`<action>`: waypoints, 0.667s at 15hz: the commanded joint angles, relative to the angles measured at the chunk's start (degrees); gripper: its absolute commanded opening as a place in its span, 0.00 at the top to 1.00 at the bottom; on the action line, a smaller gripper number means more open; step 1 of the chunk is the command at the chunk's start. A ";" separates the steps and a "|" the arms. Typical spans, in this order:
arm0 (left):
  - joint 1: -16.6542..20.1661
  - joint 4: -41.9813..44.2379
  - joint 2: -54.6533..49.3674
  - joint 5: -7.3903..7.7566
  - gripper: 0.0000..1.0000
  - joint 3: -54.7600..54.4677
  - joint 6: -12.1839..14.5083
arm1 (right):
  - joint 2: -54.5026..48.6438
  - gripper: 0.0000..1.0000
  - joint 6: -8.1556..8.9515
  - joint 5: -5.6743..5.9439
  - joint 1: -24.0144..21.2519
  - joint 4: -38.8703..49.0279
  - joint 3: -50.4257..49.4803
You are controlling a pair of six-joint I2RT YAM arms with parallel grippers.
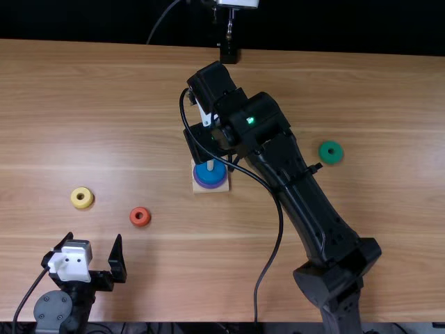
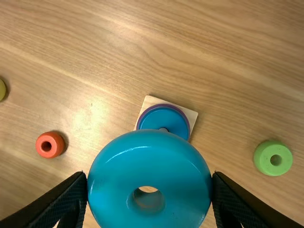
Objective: Build the Hanoi tower: stack the rings onto the peg from bottom to top in this color order: purple, dark blue, light blue, dark green, light green, yellow, orange.
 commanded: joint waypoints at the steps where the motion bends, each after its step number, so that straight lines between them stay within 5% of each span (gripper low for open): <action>1: 0.96 -3.96 -0.69 1.25 0.00 -6.07 0.20 | 0.65 1.00 -0.11 0.19 0.39 0.04 1.52; 10: 0.96 -3.96 -0.69 1.36 0.00 -6.07 0.20 | 2.76 1.00 -0.21 0.19 0.13 -0.07 2.40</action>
